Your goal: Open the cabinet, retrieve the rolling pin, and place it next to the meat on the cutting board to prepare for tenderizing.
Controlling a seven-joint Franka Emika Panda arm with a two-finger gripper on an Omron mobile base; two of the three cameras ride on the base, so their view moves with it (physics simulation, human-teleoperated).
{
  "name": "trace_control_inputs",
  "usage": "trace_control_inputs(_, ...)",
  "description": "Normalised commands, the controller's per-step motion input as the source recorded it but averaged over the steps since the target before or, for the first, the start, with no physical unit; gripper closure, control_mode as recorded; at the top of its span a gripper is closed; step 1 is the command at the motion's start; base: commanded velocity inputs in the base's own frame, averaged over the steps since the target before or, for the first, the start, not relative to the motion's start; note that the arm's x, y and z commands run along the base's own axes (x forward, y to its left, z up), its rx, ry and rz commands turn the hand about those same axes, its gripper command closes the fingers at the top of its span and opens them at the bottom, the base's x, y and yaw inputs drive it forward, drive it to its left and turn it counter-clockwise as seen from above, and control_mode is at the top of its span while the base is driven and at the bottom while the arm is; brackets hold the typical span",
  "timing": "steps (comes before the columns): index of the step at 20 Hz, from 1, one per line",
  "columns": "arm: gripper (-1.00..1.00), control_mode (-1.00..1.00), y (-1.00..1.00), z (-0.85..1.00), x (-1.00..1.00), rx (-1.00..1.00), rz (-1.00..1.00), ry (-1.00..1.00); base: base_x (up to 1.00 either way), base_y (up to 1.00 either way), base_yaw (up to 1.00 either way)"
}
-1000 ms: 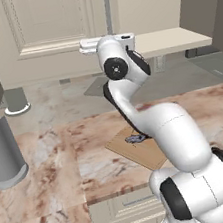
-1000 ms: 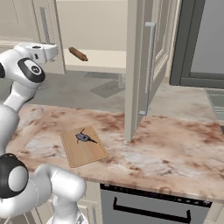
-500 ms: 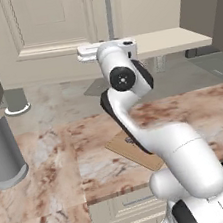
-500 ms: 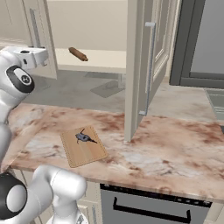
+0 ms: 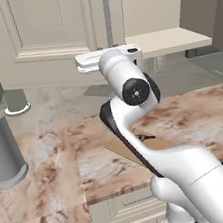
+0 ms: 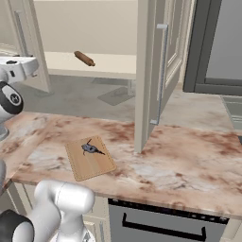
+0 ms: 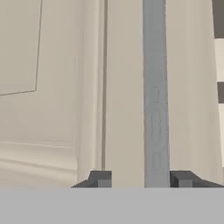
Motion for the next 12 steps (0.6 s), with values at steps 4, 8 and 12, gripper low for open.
trace_control_inputs(4,-1.0,-1.0,0.84,-0.17,-0.57,0.0,0.08,0.01,0.0,0.0,0.0)
trace_control_inputs(8,-1.0,-1.0,0.7,-0.08,-0.28,0.0,0.06,0.12,0.0,0.0,0.0)
trace_control_inputs(12,-1.0,-1.0,0.25,0.0,-0.16,0.01,0.07,0.0,0.0,0.0,0.0)
